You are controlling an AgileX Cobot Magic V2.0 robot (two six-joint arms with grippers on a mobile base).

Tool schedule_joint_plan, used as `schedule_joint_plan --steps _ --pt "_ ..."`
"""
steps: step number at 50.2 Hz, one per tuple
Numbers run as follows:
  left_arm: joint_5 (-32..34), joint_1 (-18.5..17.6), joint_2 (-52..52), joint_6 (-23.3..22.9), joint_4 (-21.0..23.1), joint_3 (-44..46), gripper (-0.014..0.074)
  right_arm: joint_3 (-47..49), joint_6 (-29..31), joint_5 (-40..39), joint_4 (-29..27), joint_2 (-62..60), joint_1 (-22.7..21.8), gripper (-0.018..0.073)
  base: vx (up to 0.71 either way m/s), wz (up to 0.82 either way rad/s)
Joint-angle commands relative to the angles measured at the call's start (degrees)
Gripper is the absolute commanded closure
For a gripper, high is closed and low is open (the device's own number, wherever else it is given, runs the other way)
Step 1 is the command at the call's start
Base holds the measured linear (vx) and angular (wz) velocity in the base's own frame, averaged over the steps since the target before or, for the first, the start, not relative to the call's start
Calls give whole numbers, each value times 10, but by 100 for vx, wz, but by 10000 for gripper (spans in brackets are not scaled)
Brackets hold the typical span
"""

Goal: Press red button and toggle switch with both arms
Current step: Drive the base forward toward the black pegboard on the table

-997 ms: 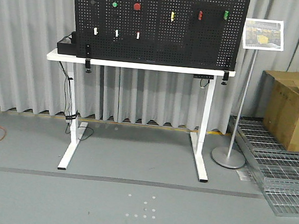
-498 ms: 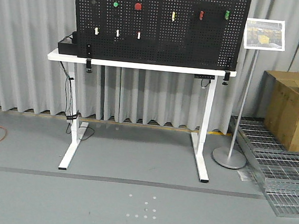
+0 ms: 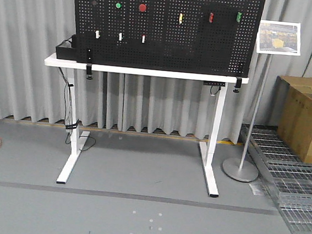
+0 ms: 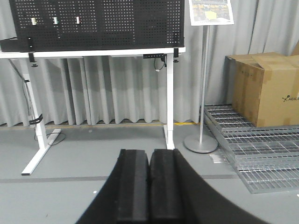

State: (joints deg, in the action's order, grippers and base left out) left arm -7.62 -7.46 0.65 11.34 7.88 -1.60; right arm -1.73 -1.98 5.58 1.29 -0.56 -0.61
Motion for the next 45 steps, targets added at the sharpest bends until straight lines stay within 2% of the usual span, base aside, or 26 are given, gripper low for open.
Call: schedule_joint_plan --steps 1,45 --pt "44 -1 9 -5 3 -20 595 -7 2 -45 6 -9 -2 562 28 -5" --pt "44 -1 9 -5 3 -20 595 -7 2 -45 6 -9 -2 562 44 1"
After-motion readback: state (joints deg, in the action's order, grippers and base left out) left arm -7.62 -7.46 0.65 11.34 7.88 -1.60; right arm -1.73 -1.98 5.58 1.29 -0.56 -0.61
